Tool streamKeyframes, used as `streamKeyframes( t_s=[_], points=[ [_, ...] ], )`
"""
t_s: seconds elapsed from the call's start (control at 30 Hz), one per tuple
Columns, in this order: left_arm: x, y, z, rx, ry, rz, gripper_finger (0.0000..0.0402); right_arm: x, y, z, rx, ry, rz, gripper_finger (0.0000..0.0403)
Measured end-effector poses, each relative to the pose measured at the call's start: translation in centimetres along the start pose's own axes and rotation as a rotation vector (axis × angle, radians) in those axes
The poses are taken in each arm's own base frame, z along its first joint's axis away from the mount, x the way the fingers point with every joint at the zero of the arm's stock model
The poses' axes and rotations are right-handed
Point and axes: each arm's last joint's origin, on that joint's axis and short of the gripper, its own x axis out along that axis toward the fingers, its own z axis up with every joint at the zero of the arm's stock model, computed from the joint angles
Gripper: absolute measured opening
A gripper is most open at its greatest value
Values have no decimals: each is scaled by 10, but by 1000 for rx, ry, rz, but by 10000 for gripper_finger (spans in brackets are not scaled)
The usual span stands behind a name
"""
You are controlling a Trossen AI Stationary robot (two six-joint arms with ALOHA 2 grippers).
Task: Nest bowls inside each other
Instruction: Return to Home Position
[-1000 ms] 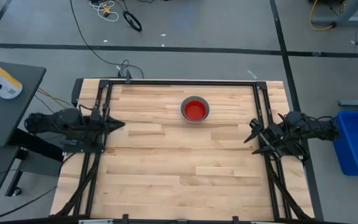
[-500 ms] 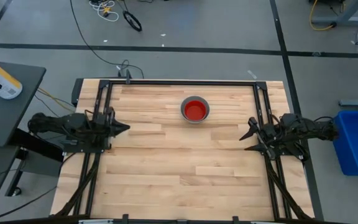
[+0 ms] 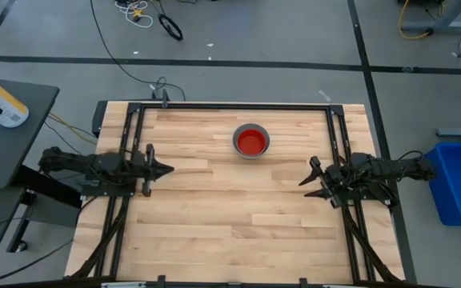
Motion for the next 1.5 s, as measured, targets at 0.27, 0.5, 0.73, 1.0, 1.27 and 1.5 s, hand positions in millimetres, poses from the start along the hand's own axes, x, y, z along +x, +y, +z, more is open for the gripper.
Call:
streamKeyframes(
  t_s=[0.27,0.5,0.73,1.0,1.27,1.5],
  points=[
    [1,1,-4,2,27,27,16,1,1,-2,-49,34,-56,178],
    [0,1,-5,-4,53,34,16,-1,6,-4,-83,92,-25,167],
    [0,1,-6,-6,57,34,16,-3,20,9,-227,-22,220,155],
    [0,1,-6,-34,59,29,16,-8,23,18,-230,5,114,140],
    [0,0,-6,-37,63,7,16,7,21,-6,-185,3,-12,128],
    [0,-1,-7,-44,68,-4,16,12,23,-14,-116,61,82,119]
  ],
)
